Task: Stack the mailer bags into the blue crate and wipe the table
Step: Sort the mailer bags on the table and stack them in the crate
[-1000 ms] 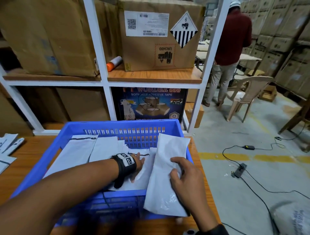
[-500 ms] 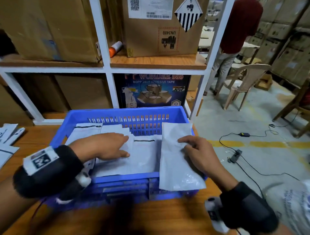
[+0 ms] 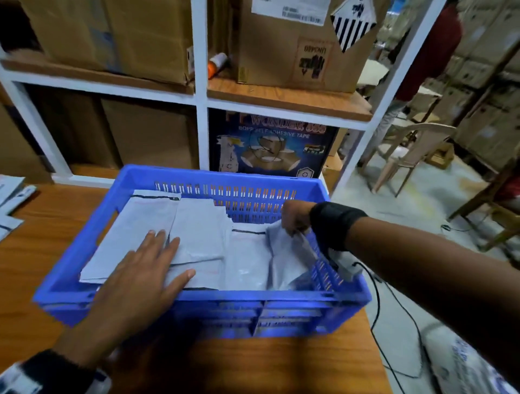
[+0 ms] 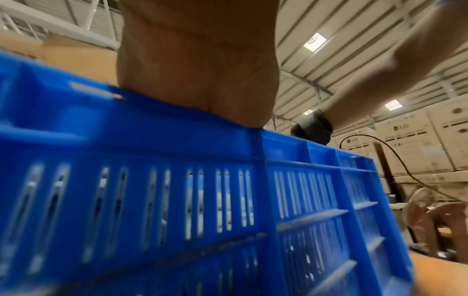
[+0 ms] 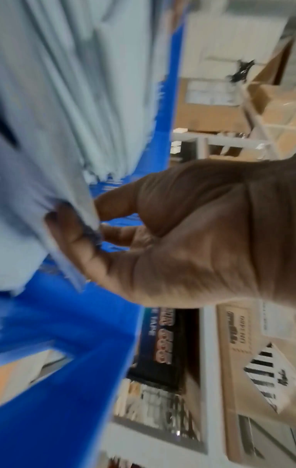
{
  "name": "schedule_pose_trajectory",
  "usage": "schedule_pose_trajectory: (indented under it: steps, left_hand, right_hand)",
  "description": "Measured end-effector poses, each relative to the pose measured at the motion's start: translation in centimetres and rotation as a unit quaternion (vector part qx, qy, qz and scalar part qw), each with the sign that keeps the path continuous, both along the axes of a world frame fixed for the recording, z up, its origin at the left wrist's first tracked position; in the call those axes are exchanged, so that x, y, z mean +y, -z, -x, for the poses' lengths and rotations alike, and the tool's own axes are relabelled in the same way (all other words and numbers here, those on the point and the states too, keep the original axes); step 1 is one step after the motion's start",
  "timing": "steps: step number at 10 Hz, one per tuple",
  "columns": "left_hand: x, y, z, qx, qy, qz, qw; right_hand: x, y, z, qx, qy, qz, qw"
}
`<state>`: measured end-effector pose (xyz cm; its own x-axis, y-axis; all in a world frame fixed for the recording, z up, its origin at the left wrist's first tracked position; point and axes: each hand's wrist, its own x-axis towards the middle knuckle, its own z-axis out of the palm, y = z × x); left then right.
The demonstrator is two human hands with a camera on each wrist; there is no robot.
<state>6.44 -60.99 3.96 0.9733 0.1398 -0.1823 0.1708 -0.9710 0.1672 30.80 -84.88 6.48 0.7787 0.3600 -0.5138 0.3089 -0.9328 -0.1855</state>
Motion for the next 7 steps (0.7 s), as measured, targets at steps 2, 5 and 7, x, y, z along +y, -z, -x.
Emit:
schedule_pose_trajectory:
  steps: [2,5,7]
  left_hand:
    - [0.2,1.3,-0.7,0.012,-0.007,-0.010,1.000]
    - [0.9,0.6,-2.1,0.101,0.036,0.002,0.994]
    - [0.9,0.7,-2.0,0.110,0.041,0.008,0.993]
  right_hand:
    - [2.3,2.3,-1.4,0.036,-0.073,0.195,0.977]
    - [2.1,5.8,-0.6,-0.048,-0.091,0.233,0.967]
    - [1.6,7.0,-1.0,0.007,-0.028,0.160,0.987]
